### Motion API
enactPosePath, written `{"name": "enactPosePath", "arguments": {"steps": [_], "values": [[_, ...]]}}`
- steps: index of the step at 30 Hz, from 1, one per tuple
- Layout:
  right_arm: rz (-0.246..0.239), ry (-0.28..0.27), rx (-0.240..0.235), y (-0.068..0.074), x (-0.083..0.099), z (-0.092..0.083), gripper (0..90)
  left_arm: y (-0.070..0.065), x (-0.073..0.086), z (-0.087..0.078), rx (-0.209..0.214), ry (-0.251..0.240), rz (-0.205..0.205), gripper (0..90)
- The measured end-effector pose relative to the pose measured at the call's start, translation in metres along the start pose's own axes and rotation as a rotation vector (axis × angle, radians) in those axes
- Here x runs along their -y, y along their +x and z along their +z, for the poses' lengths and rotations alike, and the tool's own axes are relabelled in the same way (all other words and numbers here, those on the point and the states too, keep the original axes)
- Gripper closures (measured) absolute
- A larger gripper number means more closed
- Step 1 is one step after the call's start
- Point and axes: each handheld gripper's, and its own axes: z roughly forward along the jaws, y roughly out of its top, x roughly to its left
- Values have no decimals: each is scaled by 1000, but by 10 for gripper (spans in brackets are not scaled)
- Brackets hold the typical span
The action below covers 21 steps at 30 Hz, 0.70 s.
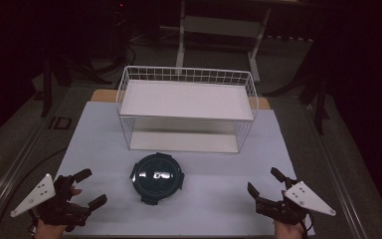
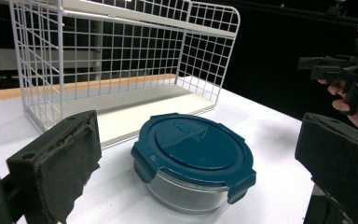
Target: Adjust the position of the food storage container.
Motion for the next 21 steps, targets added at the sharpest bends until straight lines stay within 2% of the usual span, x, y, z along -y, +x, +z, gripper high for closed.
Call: {"name": "enactPosePath", "arguments": {"steps": [7, 11, 12, 13, 14, 15, 16, 17, 18, 19, 20, 21], "values": [[4, -3, 5, 0, -3, -1, 126, -2, -2, 1, 13, -9, -2, 4], [8, -9, 10, -1, -5, -3, 126, -4, -6, 2, 15, 19, -8, 5], [16, -6, 8, -2, -6, -3, 126, -4, -9, 3, 57, 38, -16, 5], [16, -6, 8, -2, -6, -3, 126, -4, -9, 3, 57, 38, -16, 5], [22, -8, 7, -3, -6, -3, 127, -5, -12, 5, 88, 47, -34, 5], [22, -8, 7, -3, -6, -3, 127, -5, -12, 5, 88, 47, -34, 5], [27, -12, 8, -3, -7, -3, 127, -7, -14, 8, 84, 73, -16, 9], [29, -12, 6, -3, -7, -4, 126, -7, -14, 8, 84, 73, -16, 42], [28, -11, 7, -3, -7, -4, 127, -6, -14, 11, 103, 100, -5, 75], [28, -11, 7, -3, -7, -4, 127, -6, -14, 11, 103, 100, -5, 79], [26, -10, 4, -3, -8, -3, 127, -5, -15, 15, 113, 143, -4, 160], [26, -10, 4, -3, -8, -3, 127, -5, -15, 15, 113, 143, -4, 213]]}}
